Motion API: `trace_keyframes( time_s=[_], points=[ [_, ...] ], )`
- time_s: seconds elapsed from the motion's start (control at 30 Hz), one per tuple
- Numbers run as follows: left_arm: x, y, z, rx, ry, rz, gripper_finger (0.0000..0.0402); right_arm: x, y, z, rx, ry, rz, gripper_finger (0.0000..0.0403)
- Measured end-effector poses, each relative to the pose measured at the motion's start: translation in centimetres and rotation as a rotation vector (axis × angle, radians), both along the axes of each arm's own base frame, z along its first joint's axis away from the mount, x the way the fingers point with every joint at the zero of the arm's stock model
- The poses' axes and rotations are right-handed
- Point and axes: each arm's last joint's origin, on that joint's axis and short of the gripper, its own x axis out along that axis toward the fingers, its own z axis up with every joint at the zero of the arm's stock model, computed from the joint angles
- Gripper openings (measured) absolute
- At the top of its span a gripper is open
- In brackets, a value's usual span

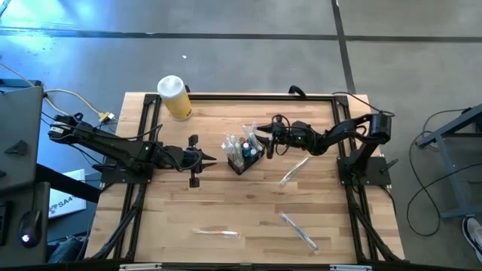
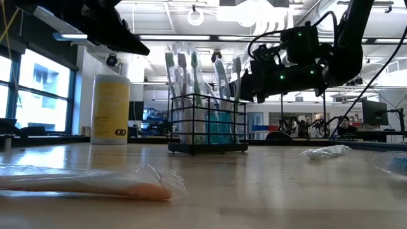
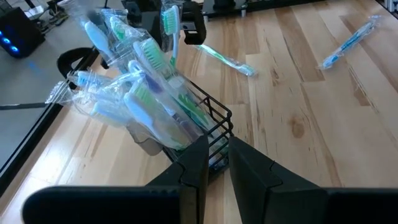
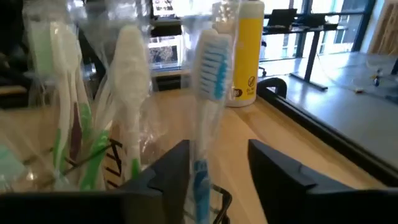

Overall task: Pick & Place toothbrushing station
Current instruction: Put the blue toothbrush into the wire organizer, then put the green toothbrush into the wire organizer

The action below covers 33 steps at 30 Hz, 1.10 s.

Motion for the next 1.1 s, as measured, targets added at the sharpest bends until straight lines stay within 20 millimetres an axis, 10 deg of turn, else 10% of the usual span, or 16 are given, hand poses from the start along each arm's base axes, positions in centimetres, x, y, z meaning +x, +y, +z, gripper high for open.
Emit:
trace_keyframes(
  time_s=[0.53, 1.1],
  points=[
    [-0.1, 0.0, -0.3, 0.004, 0.033, 0.002, 0.0058, -2.1, 1.0, 4.9, -0.176, 0.083, -0.045, 0.0223],
    [-0.2, 0.0, -0.4, -0.017, 0.036, 0.011, 0.0058, -10.3, 8.6, 9.0, -0.348, 0.423, 0.093, 0.0223]
  ],
)
